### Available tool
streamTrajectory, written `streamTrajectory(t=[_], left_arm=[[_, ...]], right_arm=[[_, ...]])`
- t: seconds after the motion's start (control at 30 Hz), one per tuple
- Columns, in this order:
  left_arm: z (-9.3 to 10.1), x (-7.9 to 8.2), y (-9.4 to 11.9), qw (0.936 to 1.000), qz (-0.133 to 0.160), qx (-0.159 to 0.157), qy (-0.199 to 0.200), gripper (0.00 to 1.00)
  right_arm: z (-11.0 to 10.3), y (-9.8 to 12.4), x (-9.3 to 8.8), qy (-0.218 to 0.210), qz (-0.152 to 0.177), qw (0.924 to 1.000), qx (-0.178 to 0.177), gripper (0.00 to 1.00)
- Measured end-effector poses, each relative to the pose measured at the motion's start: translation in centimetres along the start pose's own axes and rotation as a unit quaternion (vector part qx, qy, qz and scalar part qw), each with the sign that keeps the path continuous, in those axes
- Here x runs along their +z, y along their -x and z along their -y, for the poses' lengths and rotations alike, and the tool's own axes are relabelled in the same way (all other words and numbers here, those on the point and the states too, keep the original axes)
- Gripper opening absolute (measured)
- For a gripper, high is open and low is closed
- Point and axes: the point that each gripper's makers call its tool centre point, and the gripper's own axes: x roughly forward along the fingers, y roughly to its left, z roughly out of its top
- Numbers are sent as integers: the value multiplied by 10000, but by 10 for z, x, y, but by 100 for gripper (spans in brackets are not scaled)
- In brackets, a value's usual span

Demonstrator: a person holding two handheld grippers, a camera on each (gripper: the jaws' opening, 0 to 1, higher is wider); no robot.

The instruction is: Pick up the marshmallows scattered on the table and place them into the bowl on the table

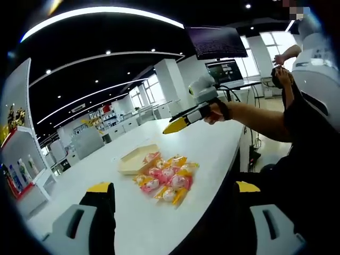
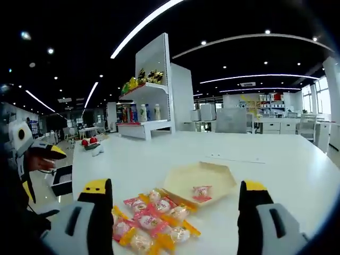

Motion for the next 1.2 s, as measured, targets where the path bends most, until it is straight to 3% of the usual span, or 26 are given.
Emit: streamTrajectory(t=[0.27, 0.43, 0.73, 0.9, 1.2], left_arm=[[2, 6, -2, 10000, 64, -13, -11, 91], [2, 8, -5, 9999, 113, -39, -4, 91], [8, 10, -10, 9997, 179, -140, 32, 91], [10, 8, -16, 9997, 169, -185, 63, 91], [10, 9, -17, 9996, 195, -195, 78, 91]], right_arm=[[-2, 27, 3, 278, 241, 9992, -175, 97], [-5, 45, 9, 109, 559, 9982, -178, 97], [-10, 62, -1, 194, 662, 9974, -205, 97], [-10, 67, -13, 160, 551, 9980, -279, 97], [-23, 75, -25, -184, 588, 9981, 22, 97]])
